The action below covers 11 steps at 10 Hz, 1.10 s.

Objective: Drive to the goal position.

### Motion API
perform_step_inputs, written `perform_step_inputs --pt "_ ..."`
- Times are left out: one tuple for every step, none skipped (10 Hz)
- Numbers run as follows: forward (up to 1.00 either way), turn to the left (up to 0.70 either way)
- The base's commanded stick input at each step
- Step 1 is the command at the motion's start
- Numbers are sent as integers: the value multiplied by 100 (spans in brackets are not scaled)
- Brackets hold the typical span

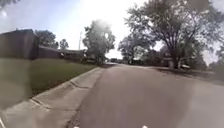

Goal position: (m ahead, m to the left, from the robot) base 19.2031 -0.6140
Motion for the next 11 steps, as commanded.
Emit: perform_step_inputs --pt "100 0" --pt "100 0" --pt "100 0" --pt "100 0" --pt "100 0" --pt "100 0" --pt "100 0" --pt "100 0" --pt "100 0" --pt "100 0" --pt "100 0"
